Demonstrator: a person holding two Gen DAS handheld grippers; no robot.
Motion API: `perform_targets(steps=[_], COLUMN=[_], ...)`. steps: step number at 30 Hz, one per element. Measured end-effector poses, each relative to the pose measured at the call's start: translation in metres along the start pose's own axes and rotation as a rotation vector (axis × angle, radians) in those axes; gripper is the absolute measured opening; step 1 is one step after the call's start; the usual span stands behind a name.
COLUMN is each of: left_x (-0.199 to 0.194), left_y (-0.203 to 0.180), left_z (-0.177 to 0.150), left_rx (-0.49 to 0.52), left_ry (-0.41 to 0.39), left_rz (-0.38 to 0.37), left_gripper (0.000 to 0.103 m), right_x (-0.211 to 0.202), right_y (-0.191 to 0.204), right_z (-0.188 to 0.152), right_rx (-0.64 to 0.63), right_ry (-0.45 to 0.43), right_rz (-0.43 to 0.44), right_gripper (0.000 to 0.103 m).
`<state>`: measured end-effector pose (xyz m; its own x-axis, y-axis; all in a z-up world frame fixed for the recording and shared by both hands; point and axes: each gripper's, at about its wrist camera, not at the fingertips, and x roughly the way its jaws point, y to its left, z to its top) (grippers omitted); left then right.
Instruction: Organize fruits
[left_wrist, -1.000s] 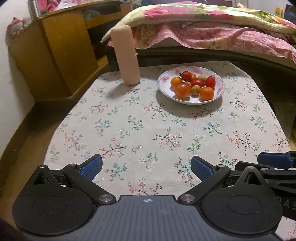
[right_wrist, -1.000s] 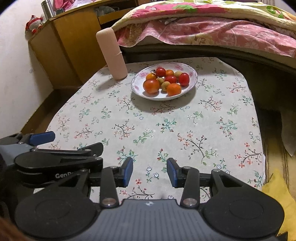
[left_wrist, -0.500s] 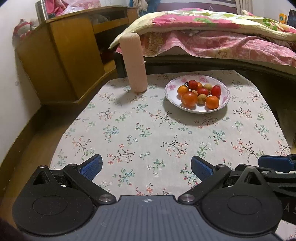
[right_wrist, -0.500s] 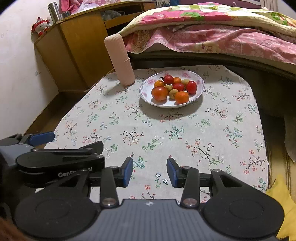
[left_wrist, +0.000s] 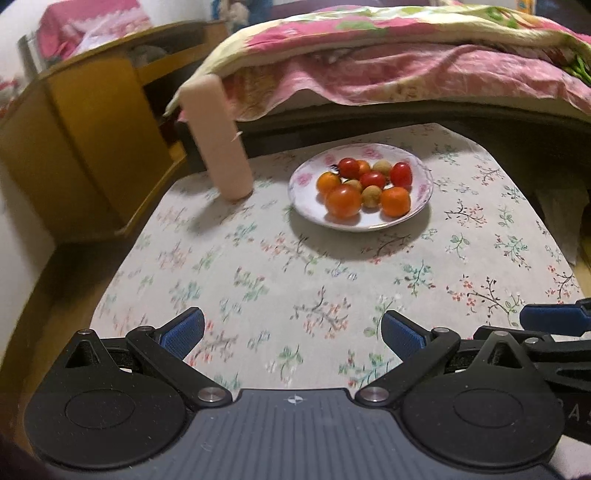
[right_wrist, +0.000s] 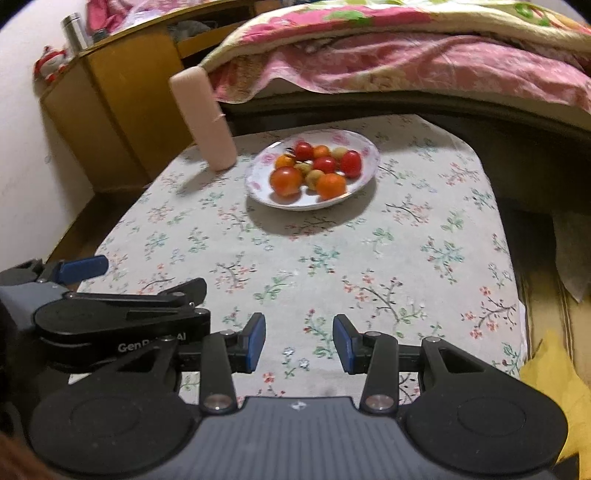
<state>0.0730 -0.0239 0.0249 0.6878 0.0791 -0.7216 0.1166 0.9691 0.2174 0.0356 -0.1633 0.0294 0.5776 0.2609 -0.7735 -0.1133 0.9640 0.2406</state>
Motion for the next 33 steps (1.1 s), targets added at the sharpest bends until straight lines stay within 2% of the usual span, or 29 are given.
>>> perform_targets(steps=[6,12,19,33], left_x=[0.014,0.033,0.041,0.045], left_y=[0.003,0.013,0.018,0.012], left_z=[0.017,0.021,0.022,0.019], left_rx=[0.010,-0.059,-0.081,-0.060], left_ry=[0.007,0.058,0.075,0.089], left_rz=[-0.045,-0.087,-0.083,-0.081], left_gripper=[0.103,0.102,0.101,0.100], right_x=[0.008,0.020,0.031,0.039], right_y=[-0.005,-0.002,0.000,-0.006], right_z=[0.016,0.029,0.035,0.032], right_rx=[0.030,0.016,0.005,0.019], right_ry=[-0.002,0.011,0.012,0.031], right_rz=[-0.017,-0.027,-0.013,-0.006], right_gripper=[0.046,0.046,0.046,0.046])
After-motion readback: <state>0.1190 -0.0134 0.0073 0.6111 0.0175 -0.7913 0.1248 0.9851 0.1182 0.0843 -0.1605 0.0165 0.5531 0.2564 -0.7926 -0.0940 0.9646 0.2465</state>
